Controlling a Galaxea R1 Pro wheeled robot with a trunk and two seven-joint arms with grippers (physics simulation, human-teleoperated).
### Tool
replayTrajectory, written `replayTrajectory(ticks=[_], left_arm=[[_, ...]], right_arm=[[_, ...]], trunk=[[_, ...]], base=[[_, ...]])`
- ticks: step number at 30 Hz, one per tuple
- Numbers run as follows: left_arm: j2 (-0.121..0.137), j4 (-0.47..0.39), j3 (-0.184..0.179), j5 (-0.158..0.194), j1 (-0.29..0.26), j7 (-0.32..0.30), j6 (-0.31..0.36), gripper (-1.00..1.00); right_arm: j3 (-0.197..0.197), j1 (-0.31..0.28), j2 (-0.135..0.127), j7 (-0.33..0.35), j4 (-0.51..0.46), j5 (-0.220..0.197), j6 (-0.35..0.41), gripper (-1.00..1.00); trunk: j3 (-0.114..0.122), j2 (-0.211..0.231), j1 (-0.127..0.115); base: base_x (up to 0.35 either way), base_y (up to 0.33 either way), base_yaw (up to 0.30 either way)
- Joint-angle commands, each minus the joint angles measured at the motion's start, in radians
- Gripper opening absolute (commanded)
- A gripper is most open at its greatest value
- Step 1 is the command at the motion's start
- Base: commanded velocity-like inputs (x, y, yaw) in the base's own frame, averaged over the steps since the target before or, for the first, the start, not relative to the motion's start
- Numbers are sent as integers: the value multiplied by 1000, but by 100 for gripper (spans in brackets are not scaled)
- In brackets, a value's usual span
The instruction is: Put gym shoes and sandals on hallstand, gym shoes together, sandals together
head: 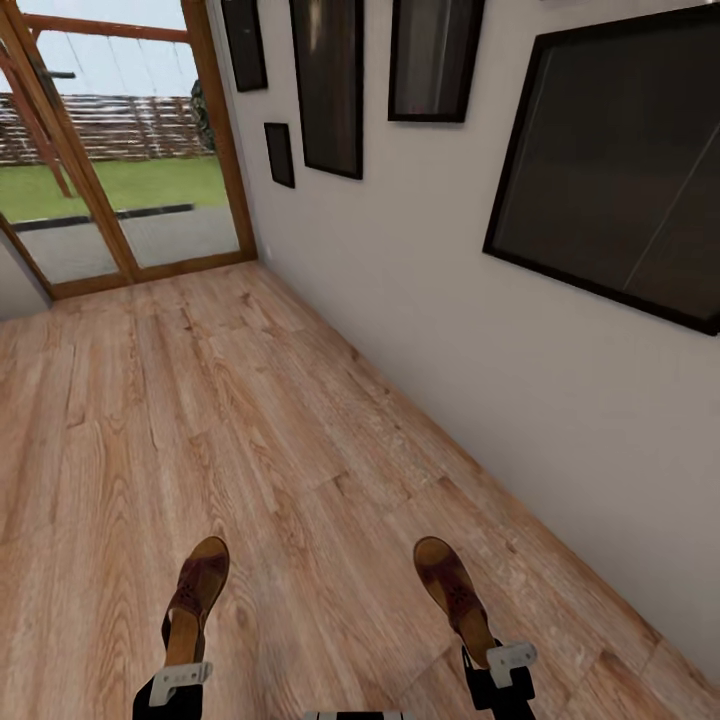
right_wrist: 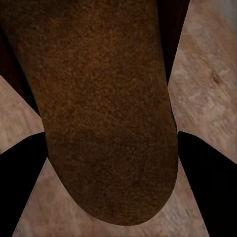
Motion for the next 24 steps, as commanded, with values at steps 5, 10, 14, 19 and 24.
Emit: replayTrajectory(ticks=[5, 10, 14, 19, 24], left_arm=[[-1, 1, 8, -5, -1, -8, -3, -100], [-3, 1, 7, -5, -1, -8, -3, -100], [-3, 1, 8, -5, -1, -8, -3, -100], [-2, 1, 8, -5, -1, -8, -3, -100], [-3, 1, 7, -5, 0, -8, -3, -100]], right_arm=[[4, 0, 4, -8, 1, 6, -1, -100], [4, 2, 5, -7, 13, 6, 1, -100], [4, 4, 5, -6, 19, 7, 1, -100], [5, 4, 5, -5, 30, 7, 0, -100], [4, 4, 4, -5, 33, 7, 1, -100]], trunk=[[15, 35, -19], [32, 70, -39], [36, 70, -39], [43, 70, -39], [51, 70, -39]], base=[[0, 0, 0], [0, 0, -21], [0, 0, -79], [0, 0, -96], [0, 0, -100]])
